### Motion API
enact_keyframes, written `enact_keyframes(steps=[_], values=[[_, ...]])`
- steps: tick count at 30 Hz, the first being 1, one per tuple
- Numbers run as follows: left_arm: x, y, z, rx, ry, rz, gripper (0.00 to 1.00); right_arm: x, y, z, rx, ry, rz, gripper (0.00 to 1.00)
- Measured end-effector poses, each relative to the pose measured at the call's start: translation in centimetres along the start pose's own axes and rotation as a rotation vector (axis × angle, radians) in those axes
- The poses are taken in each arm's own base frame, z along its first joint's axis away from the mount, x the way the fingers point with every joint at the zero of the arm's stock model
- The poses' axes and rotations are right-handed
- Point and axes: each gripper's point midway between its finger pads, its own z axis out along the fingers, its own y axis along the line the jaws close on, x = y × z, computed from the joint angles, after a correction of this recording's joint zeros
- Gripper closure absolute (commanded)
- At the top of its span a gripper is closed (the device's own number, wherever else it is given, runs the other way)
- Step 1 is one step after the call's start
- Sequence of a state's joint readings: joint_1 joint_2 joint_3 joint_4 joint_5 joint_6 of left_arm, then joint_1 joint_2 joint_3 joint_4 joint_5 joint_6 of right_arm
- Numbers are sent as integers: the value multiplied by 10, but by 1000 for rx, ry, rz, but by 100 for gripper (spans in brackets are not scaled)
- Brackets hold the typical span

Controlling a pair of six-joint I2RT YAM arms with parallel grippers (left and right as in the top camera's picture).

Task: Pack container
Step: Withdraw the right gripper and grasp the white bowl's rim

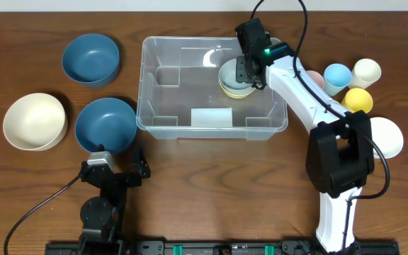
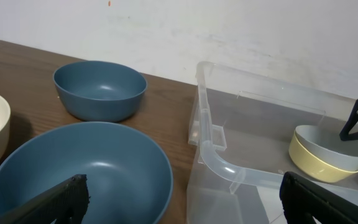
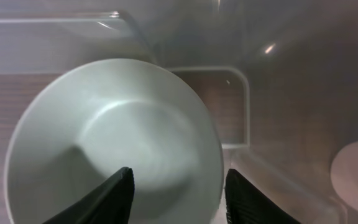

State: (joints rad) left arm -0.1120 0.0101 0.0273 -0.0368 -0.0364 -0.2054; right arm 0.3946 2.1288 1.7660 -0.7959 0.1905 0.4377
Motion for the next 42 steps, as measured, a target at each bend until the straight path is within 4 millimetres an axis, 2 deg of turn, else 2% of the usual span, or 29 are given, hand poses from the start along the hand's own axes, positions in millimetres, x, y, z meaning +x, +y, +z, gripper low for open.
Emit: enact_keyframes(steps=[4,7,10,14,16,18,21,24,32,35,38,42], values=[[0,0,0,0,0,0,2,8,-4,-6,12,33,-9,45],[0,0,0,0,0,0,2,8,-7,-27,11,45,-11,39],[0,0,0,0,0,0,2,-7,-8,-70,-21,-1,-2,32],[0,0,0,0,0,0,2,-25,-17,-155,-75,-107,20,22],[0,0,0,0,0,0,2,-24,-29,-197,-95,-148,42,19],[0,0,0,0,0,0,2,-17,-49,-225,-94,-156,82,16],[0,0,0,0,0,0,2,-3,-104,-251,-30,-131,210,15],[0,0,0,0,0,0,2,15,-163,-256,68,-67,376,15],[0,0,0,0,0,0,2,58,-296,-248,287,36,840,18],[0,0,0,0,0,0,2,76,-334,-236,340,52,979,20],[0,0,0,0,0,0,2,92,-362,-217,369,61,1075,21],[0,0,0,0,0,0,2,114,-382,-179,369,80,1147,25]])
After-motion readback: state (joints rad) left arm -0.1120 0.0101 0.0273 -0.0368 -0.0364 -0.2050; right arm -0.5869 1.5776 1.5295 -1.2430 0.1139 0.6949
